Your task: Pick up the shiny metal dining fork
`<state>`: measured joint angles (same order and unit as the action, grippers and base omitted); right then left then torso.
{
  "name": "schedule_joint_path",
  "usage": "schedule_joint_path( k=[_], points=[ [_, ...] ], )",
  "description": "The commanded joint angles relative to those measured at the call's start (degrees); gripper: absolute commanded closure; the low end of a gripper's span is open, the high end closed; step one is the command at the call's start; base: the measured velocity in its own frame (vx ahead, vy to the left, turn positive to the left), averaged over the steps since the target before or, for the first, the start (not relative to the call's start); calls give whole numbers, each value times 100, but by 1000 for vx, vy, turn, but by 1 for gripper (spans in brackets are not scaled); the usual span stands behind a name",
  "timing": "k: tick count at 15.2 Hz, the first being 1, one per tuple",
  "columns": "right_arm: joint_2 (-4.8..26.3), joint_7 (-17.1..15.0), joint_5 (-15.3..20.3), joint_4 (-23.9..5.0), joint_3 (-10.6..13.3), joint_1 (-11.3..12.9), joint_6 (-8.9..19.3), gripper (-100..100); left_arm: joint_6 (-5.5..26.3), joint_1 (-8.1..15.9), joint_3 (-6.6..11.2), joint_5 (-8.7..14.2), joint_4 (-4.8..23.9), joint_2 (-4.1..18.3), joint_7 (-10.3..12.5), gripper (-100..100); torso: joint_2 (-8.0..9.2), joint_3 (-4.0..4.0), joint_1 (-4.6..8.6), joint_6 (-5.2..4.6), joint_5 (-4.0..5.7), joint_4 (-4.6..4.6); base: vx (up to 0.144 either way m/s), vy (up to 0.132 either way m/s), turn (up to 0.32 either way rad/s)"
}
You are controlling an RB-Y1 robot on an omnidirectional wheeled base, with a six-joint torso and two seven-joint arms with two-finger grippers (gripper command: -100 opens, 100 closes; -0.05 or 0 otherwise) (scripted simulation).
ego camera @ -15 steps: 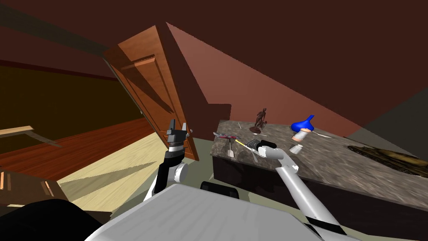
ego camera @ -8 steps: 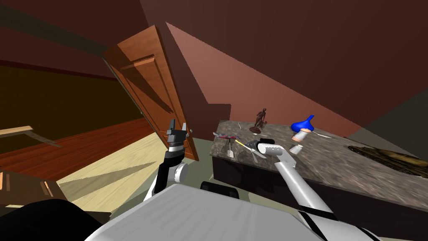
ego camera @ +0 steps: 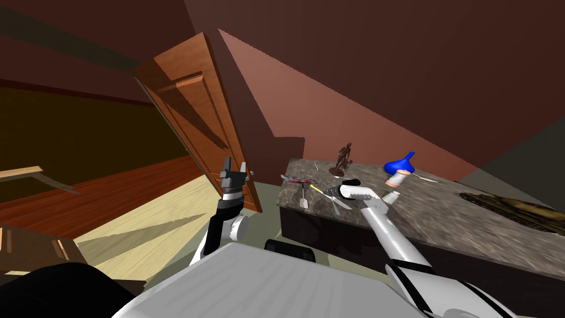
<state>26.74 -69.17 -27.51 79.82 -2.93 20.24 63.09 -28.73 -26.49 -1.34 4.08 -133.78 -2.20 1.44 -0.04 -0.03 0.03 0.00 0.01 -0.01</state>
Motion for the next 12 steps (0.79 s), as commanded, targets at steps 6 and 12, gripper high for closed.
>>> schedule_joint_path(
  k=[6,12],
  points=[
    [108,-614,-300,-443,-21,421,807,-100,0,0,0,0,0,0,0,0,1,1,0,0,0,0,5,-6,-1],
    [155,-896,-429,-636,-30,605,1391,-100,0,0,0,0,0,0,0,0,0,0,2,0,0,0,7,-10,0]
  ],
)
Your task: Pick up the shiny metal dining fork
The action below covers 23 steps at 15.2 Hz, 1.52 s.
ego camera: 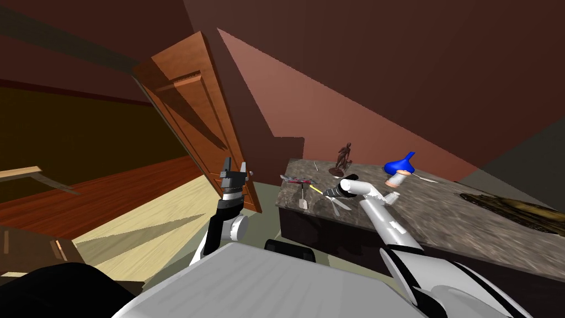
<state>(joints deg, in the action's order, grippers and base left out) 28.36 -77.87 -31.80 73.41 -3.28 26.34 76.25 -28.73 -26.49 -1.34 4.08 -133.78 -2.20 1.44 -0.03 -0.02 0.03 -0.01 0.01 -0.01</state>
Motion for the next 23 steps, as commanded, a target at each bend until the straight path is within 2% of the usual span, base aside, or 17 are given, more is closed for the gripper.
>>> schedule_joint_path(
  k=[1,3,4,6,7,9,10,12,13,14,15,17,18,19,20,21,23],
  points=[
    [37,-283,-122,-179,-3,168,286,-100,0,0,0,0,0,0,0,0,0,0,0,0,0,0,5,-7,-4],
    [37,-283,-122,-179,-3,168,440,-100,0,0,0,0,0,0,0,0,0,0,0,0,0,0,6,-9,0],
    [77,-521,-237,-353,-10,330,613,-100,0,0,0,0,0,0,0,0,0,0,0,0,0,0,8,-11,-5],
    [77,-525,-237,-353,-10,330,785,-100,0,0,0,0,0,0,0,0,-1,-1,1,0,0,0,9,-11,0],
    [115,-752,-344,-517,-17,480,941,-100,0,0,0,0,0,0,0,0,-1,0,1,0,0,0,6,-10,-4],
    [115,-752,-344,-517,-17,480,1108,-100,0,0,0,0,0,0,0,0,-1,0,1,0,0,0,7,-11,-1],
    [149,-961,-443,-669,-23,618,1276,-100,0,0,0,0,0,0,0,0,0,0,1,0,0,0,6,-11,-3],
    [149,-961,-443,-669,-23,618,1406,-100,0,0,0,0,0,0,0,0,0,0,2,0,0,0,6,-10,-2],
    [180,-1153,-533,-809,-28,742,1583,-100,0,0,0,0,0,0,0,0,0,0,1,0,0,0,8,-12,-4],
    [180,-1153,-533,-809,-28,742,1679,-100,0,0,0,0,0,0,0,0,0,0,1,0,0,0,9,-13,-2],
    [207,-1324,-613,-934,-33,853,1814,-100,0,0,0,0,0,0,0,0,0,0,2,0,0,0,9,-14,-5],
    [207,-1324,-613,-934,-33,853,1924,-100,0,0,0,0,0,0,0,0,-1,0,2,0,0,0,8,-12,-1],
    [231,-1474,-683,-1045,-36,949,2138,-100,0,0,0,0,0,0,0,0,0,0,1,0,0,0,7,-11,-4],
    [231,-1474,-683,-1045,-36,949,2138,-100,0,0,0,0,0,0,0,0,0,0,1,0,0,0,6,-11,-3],
    [251,-1601,-742,-1139,-40,1031,2321,-100,0,0,0,0,0,0,0,0,0,0,1,0,0,0,6,-14,-5],
    [251,-1601,-742,-1139,-40,1031,2321,-100,0,0,0,0,0,0,0,0,0,0,2,0,0,0,7,-14,-3],
    [280,-1783,-826,-1275,-44,1145,2581,-100,0,0,0,0,0,0,0,0,1,1,3,-1,0,0,5,-14,-5]
  ],
)
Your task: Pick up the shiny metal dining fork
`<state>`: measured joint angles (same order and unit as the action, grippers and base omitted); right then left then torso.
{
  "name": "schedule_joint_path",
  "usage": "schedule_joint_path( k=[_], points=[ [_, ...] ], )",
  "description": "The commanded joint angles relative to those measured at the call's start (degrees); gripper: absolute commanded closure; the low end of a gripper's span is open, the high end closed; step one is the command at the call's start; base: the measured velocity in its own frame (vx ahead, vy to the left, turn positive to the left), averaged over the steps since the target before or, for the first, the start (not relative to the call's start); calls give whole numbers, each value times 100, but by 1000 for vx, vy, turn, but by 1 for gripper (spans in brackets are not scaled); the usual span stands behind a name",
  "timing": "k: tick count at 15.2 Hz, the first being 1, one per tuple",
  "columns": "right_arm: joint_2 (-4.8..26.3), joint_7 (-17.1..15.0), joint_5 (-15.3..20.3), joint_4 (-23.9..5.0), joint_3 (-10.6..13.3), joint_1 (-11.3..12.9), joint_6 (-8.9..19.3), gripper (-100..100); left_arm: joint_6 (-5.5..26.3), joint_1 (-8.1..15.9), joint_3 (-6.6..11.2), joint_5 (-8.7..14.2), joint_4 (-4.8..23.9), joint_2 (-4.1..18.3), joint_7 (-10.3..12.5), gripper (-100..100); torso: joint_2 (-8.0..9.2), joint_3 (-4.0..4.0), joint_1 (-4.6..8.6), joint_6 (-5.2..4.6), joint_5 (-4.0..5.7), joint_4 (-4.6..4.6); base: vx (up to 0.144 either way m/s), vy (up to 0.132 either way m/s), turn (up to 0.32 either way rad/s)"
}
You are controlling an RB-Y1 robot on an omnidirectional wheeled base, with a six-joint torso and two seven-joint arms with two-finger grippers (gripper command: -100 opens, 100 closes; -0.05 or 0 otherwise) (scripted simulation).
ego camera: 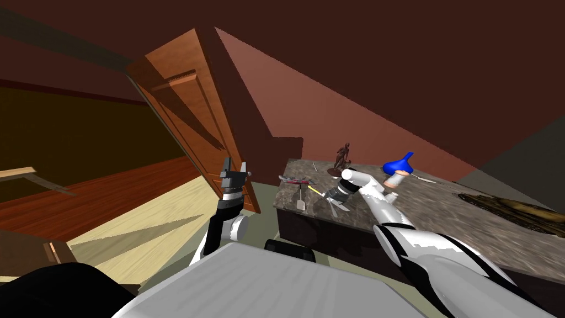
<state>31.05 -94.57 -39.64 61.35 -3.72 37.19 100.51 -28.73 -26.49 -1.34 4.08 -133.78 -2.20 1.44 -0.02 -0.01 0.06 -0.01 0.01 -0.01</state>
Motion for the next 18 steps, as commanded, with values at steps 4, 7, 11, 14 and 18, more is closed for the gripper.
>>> schedule_joint_path(
  k=[4,7,11,14,18],
  points=[
    [-51,-126,13,-235,-3,60,42,-100,0,0,0,0,0,0,0,0,0,0,-1,0,0,0,2,-12,11],
    [-118,-96,86,-400,-1,57,-127,-100,0,1,0,0,0,0,0,0,11,5,-1,2,1,1,-29,-16,77],
    [-140,-124,94,-353,1,30,-125,100,0,0,0,0,0,0,0,0,9,5,-3,0,0,2,-13,-7,18],
    [-137,-119,98,-352,6,30,-122,100,0,0,0,0,0,0,0,0,4,2,-5,-2,2,1,0,0,0],
    [-39,-130,0,-204,-1,60,61,100,0,-1,0,0,0,0,0,0,-5,-1,-11,-7,-2,2,27,17,-83]
  ],
)
